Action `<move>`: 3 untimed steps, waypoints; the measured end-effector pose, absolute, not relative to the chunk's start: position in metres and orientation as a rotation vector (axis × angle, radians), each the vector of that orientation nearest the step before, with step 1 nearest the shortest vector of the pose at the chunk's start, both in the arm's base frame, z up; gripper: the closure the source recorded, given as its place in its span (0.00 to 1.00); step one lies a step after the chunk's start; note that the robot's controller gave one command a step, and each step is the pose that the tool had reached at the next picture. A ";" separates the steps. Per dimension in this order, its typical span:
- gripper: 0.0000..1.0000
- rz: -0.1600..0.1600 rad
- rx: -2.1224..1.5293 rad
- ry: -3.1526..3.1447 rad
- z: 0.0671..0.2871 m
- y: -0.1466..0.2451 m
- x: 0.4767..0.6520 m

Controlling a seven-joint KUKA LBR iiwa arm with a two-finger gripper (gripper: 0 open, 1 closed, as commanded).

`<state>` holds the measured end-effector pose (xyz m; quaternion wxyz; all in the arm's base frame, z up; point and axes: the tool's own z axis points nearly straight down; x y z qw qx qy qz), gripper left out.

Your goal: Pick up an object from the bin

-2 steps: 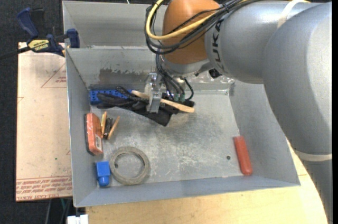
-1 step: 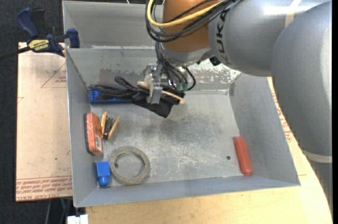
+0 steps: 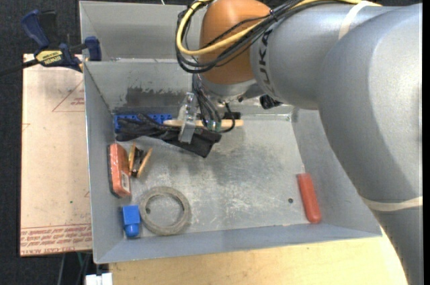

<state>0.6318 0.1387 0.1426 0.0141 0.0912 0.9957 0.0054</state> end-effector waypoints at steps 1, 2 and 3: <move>1.00 0.017 -0.074 3.099 0.074 0.091 0.634; 1.00 0.017 -0.074 3.099 0.074 0.091 0.634; 1.00 0.021 0.027 3.099 0.205 0.100 0.627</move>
Offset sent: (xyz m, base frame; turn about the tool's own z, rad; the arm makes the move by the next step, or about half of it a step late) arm 0.0000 0.0000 0.0000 0.0000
